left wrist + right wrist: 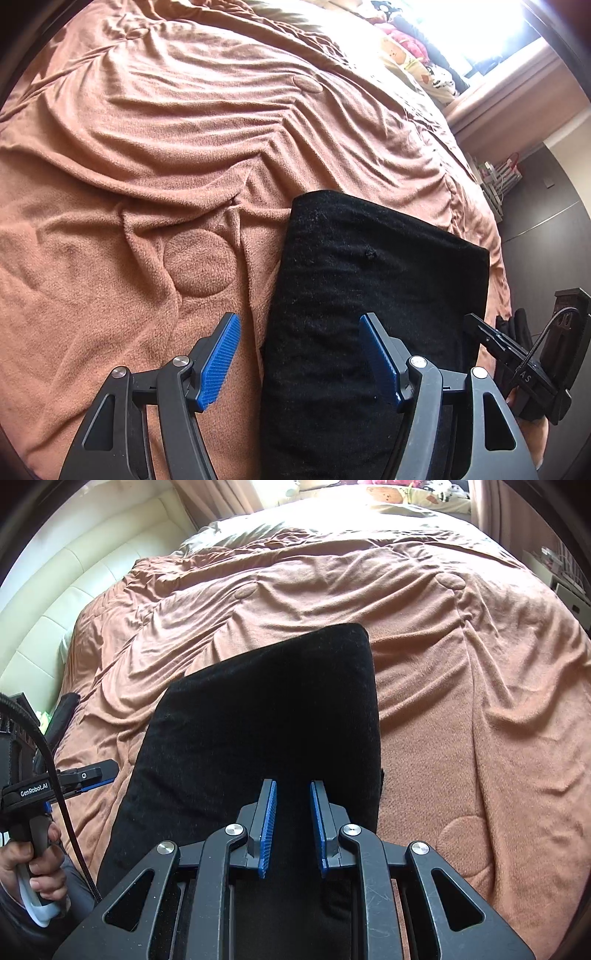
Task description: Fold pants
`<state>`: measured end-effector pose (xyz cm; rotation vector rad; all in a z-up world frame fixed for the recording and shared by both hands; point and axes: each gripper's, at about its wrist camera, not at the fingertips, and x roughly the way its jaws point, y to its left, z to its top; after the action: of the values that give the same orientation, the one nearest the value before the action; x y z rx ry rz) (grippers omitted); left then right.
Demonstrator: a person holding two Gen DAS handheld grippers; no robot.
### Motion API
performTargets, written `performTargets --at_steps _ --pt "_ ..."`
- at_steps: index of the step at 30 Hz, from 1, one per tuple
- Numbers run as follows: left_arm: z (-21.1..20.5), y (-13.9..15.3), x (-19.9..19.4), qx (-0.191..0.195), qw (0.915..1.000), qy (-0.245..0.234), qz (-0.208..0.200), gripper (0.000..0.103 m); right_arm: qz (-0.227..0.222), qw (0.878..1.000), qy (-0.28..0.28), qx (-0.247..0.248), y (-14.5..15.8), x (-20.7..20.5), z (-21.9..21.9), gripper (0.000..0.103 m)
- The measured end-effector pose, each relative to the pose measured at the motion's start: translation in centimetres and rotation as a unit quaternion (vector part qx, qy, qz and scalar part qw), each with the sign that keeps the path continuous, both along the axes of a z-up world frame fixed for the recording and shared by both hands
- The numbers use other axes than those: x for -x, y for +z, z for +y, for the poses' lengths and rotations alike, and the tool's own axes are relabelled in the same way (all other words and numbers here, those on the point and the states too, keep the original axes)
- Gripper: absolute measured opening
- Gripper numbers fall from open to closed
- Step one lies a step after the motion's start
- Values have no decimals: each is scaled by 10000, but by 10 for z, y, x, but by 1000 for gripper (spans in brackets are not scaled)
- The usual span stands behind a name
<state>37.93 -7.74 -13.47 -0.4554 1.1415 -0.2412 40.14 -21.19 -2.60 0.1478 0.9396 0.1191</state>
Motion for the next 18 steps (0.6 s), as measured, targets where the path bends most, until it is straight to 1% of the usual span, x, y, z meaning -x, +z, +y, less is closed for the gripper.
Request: performTargets --at_steps 6,13,15,17,18 --pt "-3 -6 -19 7 10000 17 50 69 -51 10000 4 81 2 -20 -1 15" --pt "-3 -7 -35 -6 10000 38 45 69 -44 9997 -130 187 1 -43 -8 9" --pt "-5 -8 -42 -4 10000 46 33 69 -8 9996 -142 235 -1 -49 -8 8" --pt "-5 -9 -47 12 10000 65 17 69 47 9993 -145 329 -7 -54 -8 4" --pt "-5 -10 -49 20 10000 73 26 69 95 9993 -150 318 -11 -57 -8 4"
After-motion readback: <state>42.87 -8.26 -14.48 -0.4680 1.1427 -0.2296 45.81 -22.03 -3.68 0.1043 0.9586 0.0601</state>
